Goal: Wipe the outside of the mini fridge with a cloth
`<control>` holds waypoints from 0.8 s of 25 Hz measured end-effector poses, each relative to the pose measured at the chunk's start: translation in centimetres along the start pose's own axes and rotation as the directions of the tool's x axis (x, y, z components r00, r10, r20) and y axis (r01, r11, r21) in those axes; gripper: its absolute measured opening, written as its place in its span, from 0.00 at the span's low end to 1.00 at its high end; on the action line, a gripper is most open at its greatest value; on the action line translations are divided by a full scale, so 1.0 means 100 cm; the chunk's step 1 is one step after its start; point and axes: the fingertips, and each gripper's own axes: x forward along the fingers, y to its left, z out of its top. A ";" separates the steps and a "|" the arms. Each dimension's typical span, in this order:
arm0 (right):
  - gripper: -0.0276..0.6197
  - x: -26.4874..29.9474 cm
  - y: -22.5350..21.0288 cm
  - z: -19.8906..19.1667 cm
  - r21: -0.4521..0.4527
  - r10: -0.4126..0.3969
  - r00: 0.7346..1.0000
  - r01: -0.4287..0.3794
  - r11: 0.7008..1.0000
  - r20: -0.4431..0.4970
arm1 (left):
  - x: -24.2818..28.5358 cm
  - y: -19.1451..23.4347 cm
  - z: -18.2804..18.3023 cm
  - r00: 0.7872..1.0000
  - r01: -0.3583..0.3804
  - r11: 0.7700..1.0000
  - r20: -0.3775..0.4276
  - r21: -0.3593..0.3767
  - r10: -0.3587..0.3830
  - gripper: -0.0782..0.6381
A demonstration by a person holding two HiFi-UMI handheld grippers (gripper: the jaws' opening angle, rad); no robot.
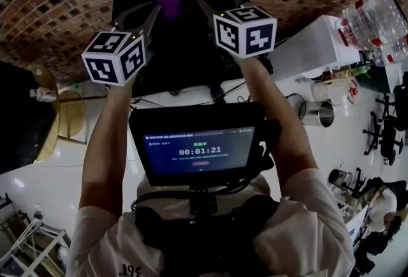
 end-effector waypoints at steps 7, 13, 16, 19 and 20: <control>0.14 0.000 0.000 0.000 0.000 -0.001 1.000 0.001 1.000 0.001 | 0.000 0.002 0.000 1.000 -0.008 1.000 0.000 -0.003 0.008 0.12; 0.14 0.000 0.001 0.002 0.002 -0.007 1.000 0.007 1.000 0.006 | -0.003 0.014 0.001 0.996 -0.087 0.996 0.001 -0.019 0.087 0.12; 0.14 -0.001 -0.001 -0.001 0.004 -0.016 1.000 0.016 1.000 0.001 | -0.004 0.015 -0.002 0.995 -0.100 0.995 -0.003 -0.028 0.100 0.12; 0.14 0.002 0.000 -0.001 -0.001 -0.016 1.000 0.016 1.000 -0.013 | -0.003 0.015 -0.003 0.996 -0.090 0.996 -0.018 -0.027 0.089 0.12; 0.14 0.002 0.000 -0.001 -0.005 -0.016 1.000 0.016 1.000 -0.018 | -0.003 0.015 -0.003 0.996 -0.092 0.995 -0.020 -0.028 0.091 0.12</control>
